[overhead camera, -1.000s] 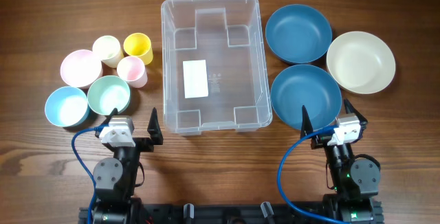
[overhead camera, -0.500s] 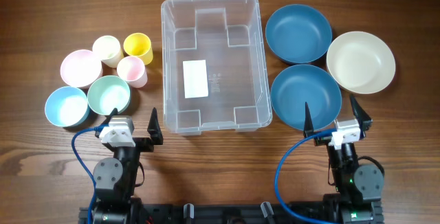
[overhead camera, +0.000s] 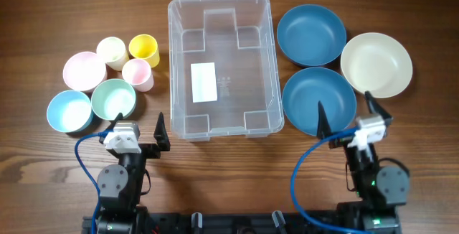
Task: Pack container
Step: 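Reach the right gripper to the lower teal plate rim and grasp it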
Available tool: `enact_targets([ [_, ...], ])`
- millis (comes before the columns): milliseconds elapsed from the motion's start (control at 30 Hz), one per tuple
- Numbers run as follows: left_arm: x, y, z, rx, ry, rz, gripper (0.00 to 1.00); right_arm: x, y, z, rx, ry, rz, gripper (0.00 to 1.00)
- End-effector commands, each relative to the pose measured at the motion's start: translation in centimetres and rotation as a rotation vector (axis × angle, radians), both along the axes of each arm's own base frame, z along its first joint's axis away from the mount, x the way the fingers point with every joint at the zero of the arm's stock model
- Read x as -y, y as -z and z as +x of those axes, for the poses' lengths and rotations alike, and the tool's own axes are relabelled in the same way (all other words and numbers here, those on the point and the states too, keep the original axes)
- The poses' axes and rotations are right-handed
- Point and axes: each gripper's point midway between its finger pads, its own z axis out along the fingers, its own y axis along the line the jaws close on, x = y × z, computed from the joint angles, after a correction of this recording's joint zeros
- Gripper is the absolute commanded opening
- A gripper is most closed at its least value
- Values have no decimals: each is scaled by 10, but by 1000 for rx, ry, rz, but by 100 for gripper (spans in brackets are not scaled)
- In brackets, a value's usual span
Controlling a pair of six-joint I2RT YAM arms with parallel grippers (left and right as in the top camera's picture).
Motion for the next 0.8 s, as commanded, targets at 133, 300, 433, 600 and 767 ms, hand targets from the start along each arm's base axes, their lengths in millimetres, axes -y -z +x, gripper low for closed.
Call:
enact_targets([
  [133, -3, 3, 0, -5, -14, 23, 100, 32, -35, 52, -335, 110, 124, 100],
  [300, -3, 3, 0, -5, -14, 23, 100, 28, -35, 71, -540, 39, 180, 100],
  [433, -3, 3, 0, -5, -14, 23, 100, 30, -21, 66, -603, 58, 184, 100],
  [600, -3, 3, 0, -5, -14, 23, 100, 61, 10, 56, -727, 269, 197, 100],
  [767, -3, 3, 0, -5, -14, 22, 100, 70, 55, 47, -915, 356, 215, 100],
])
